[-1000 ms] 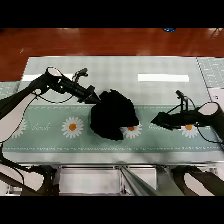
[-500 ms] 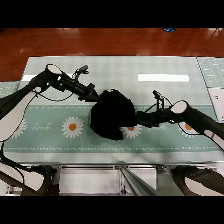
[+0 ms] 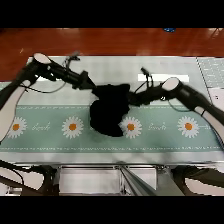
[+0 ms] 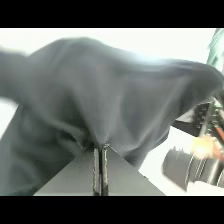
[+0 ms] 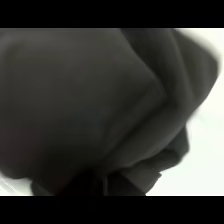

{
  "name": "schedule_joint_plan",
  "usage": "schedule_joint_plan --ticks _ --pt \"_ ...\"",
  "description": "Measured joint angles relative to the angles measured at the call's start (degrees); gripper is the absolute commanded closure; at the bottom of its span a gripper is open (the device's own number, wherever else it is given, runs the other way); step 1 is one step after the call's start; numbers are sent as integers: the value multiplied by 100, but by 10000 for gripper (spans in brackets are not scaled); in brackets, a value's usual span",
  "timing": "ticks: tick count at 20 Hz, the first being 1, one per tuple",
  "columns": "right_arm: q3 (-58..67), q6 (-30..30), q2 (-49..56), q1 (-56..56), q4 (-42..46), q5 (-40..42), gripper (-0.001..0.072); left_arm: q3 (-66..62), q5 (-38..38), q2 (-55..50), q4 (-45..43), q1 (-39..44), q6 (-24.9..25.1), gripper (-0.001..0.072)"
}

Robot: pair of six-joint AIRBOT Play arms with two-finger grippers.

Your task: Fold the shirts.

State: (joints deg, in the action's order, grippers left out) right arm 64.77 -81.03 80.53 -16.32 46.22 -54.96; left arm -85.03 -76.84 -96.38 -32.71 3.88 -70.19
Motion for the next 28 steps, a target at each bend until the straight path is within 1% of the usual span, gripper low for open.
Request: schedule_joint_plan --ticks 3,7,10,16,19,21,24,26,28 --pt "1915 -197 -153 409 743 -717 682 -881 306 573 470 -485 -188 688" --pt "4612 -413 -343 780 1646 -1735 681 -1963 713 1480 1049 -1209 -295 688" --pt "5495 -476 -942 876 2079 -2087 681 -2446 848 2302 1220 -1840 -310 688" --pt "5904 -450 -2559 935 2728 -2277 681 -2710 796 4096 1281 -2949 -144 687" --pt "5947 -459 -3187 940 3047 -2406 681 -2734 597 4859 828 -3191 -111 687" --pt "5956 -527 -3434 940 3298 -2634 681 -2730 396 5283 319 -3200 -181 687" --pt "5731 -656 -3620 940 3565 -3018 681 -2529 238 5775 -457 -2881 -385 687" --pt "5268 -713 -3665 940 3663 -3141 681 -2173 175 6004 -833 -2566 -474 687" --pt "4575 -748 -3630 940 3700 -3086 681 -1602 146 6124 -1069 -2332 -544 687"
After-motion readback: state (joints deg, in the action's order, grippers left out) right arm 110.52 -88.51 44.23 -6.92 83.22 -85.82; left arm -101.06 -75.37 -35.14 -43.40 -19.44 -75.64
